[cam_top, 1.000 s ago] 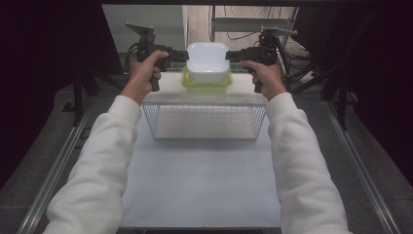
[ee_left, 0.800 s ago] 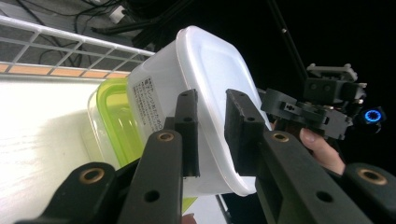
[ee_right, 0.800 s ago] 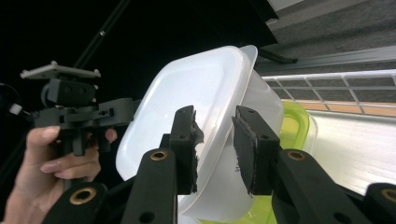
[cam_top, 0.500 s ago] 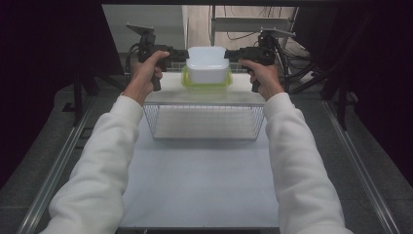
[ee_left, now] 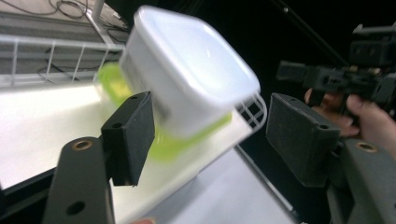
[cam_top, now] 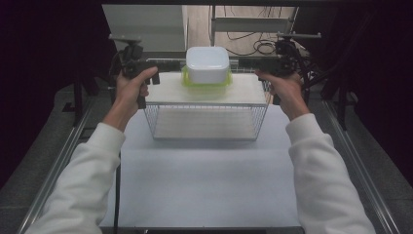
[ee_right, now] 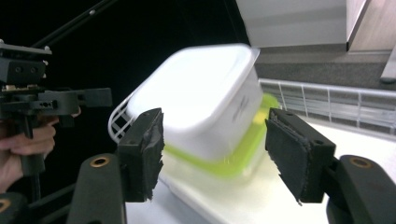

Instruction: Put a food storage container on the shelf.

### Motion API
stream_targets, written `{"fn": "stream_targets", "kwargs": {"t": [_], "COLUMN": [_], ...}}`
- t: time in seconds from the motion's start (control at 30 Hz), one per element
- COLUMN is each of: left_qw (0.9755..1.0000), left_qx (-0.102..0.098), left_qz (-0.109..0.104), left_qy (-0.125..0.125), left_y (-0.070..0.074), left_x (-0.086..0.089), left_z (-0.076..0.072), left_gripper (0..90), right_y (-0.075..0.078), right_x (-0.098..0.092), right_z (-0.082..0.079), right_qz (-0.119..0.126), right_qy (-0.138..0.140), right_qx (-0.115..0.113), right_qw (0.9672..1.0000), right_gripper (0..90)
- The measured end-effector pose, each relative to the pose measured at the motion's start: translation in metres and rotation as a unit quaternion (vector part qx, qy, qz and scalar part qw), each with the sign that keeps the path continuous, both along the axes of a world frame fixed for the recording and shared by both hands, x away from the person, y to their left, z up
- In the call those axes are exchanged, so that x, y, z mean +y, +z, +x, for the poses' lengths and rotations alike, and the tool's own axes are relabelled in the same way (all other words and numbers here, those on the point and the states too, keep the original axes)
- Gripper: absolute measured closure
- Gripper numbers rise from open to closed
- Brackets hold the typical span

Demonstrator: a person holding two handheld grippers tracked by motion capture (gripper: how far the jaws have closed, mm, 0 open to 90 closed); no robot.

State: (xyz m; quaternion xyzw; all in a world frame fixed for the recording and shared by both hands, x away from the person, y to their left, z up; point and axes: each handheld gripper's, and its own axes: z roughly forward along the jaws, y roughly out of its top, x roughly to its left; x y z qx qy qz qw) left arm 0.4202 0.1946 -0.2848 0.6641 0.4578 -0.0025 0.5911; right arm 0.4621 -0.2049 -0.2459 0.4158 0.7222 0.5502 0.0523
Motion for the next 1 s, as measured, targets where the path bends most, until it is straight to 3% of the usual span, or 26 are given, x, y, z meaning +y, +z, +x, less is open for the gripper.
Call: {"fn": "stream_targets", "kwargs": {"t": [0.1,0.2,0.4,0.5,0.57,0.67,0.77,0.87,1.0], "left_qw": [0.9998,0.9992,0.9978,0.9975,0.9964,0.9960,0.9953,0.9927,0.9908], "left_qx": [0.000,-0.008,-0.029,-0.019,-0.011,0.005,0.017,0.023,0.017], "left_qz": [0.015,0.033,0.057,0.066,0.083,0.088,0.094,0.118,0.134], "left_qy": [-0.012,-0.019,-0.019,-0.017,-0.013,-0.017,-0.015,-0.013,-0.007], "left_y": [-0.014,-0.028,-0.065,-0.088,-0.103,-0.125,-0.142,-0.149,-0.149], "left_x": [0.005,0.009,0.020,0.025,0.025,0.023,0.020,0.018,0.015], "left_z": [-0.021,-0.049,-0.105,-0.120,-0.129,-0.138,-0.143,-0.142,-0.143], "left_gripper": [29.4,28.7,28.2,28.7,28.7,28.2,28.3,27.2,26.6], "right_y": [-0.008,-0.024,-0.062,-0.084,-0.098,-0.120,-0.143,-0.160,-0.163], "right_x": [-0.012,-0.025,-0.044,-0.049,-0.052,-0.060,-0.068,-0.074,-0.079], "right_z": [-0.027,-0.054,-0.097,-0.113,-0.124,-0.139,-0.148,-0.150,-0.151], "right_qz": [-0.025,-0.034,-0.051,-0.055,-0.057,-0.063,-0.073,-0.091,-0.088], "right_qy": [0.010,0.016,0.022,0.021,0.019,0.018,0.017,0.016,0.010], "right_qx": [-0.027,-0.043,-0.055,-0.051,-0.050,-0.049,-0.033,-0.021,-0.017], "right_qw": [0.9993,0.9984,0.9970,0.9970,0.9969,0.9966,0.9966,0.9955,0.9959], "right_gripper": [34.0,31.3,29.7,29.5,29.4,28.9,28.5,27.7,25.9]}}
